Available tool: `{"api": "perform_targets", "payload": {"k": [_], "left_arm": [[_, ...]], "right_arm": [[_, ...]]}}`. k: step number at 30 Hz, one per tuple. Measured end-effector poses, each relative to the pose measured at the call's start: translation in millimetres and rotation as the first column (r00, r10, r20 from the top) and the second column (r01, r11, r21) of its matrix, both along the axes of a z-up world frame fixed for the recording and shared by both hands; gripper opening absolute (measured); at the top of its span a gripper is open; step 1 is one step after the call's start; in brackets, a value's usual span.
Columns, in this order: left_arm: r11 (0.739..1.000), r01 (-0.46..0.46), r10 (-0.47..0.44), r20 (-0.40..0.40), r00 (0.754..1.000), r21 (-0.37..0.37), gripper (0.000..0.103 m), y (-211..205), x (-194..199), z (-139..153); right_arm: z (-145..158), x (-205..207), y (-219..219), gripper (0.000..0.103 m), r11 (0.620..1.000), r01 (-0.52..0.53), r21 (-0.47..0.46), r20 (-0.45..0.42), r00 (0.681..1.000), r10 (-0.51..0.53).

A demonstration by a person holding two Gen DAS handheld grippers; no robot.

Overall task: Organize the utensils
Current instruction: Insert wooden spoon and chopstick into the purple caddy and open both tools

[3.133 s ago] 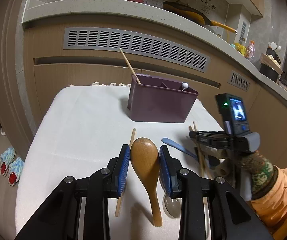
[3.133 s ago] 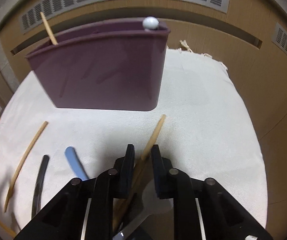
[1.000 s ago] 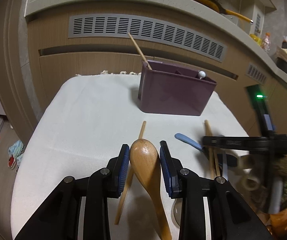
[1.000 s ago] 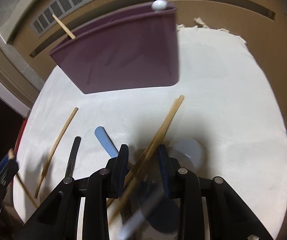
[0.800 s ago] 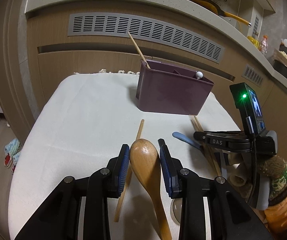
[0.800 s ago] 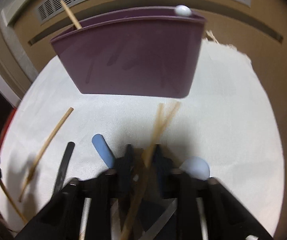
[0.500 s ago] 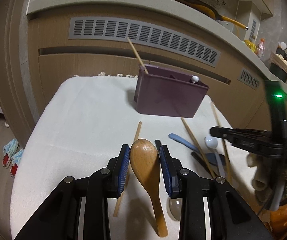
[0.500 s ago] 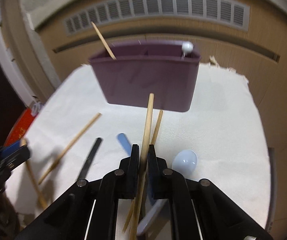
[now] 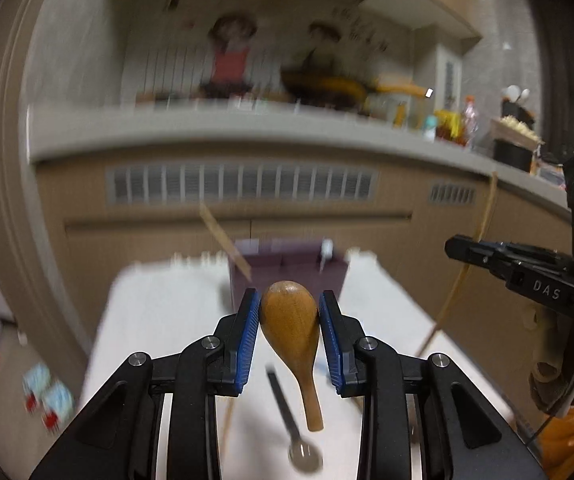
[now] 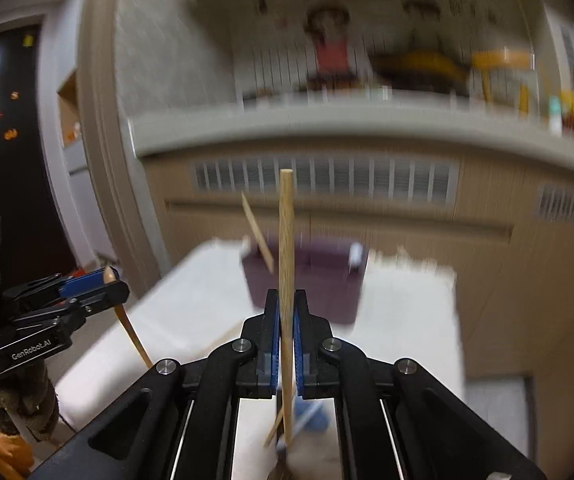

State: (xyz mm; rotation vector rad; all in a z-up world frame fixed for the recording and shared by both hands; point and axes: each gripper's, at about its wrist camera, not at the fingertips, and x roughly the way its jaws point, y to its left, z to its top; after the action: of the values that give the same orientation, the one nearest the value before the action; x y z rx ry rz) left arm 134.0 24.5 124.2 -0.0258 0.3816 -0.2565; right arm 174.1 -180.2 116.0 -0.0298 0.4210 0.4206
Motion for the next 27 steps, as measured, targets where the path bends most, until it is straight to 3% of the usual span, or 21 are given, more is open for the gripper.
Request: {"api": "perform_targets", "payload": {"k": [5, 8, 12, 16, 19, 27], "left_arm": [[0.998, -0.029, 0.017, 0.185, 0.983, 0.06, 0.031, -9.7, 22.3, 75.8], [0.996, -0.058, 0.039, 0.242, 0.969, 0.069, 0.031, -12.3, 49.2, 103.6], [0.996, -0.063, 0.043, 0.268, 0.963, 0.068, 0.031, -15.9, 95.2, 120.5], [0.996, -0.071, 0.053, 0.26, 0.964, 0.06, 0.031, -21.1, 145.4, 112.4], [0.997, -0.059, 0.049, 0.211, 0.976, 0.045, 0.031, -22.4, 181.6, 89.2], [0.999, -0.04, 0.039, 0.035, 0.999, 0.02, 0.032, -18.6, 249.9, 4.4]], "right_arm": [[84.0, 7.5, -2.9, 0.006, 1.0, 0.023, 0.018, 0.193, 0.981, -0.026], [123.8, 27.7, -0.2, 0.006, 0.998, 0.049, 0.034, 0.257, 0.965, -0.057], [147.6, 58.3, 5.6, 0.006, 0.995, 0.089, 0.036, 0.293, 0.951, -0.096], [139.6, 94.5, 7.8, 0.006, 0.994, 0.107, 0.04, 0.278, 0.954, -0.113], [117.1, 122.8, 14.9, 0.006, 0.993, 0.112, 0.034, 0.243, 0.963, -0.117], [26.3, 190.8, 47.4, 0.006, 0.994, 0.096, -0.049, 0.096, 0.991, -0.091]]}}
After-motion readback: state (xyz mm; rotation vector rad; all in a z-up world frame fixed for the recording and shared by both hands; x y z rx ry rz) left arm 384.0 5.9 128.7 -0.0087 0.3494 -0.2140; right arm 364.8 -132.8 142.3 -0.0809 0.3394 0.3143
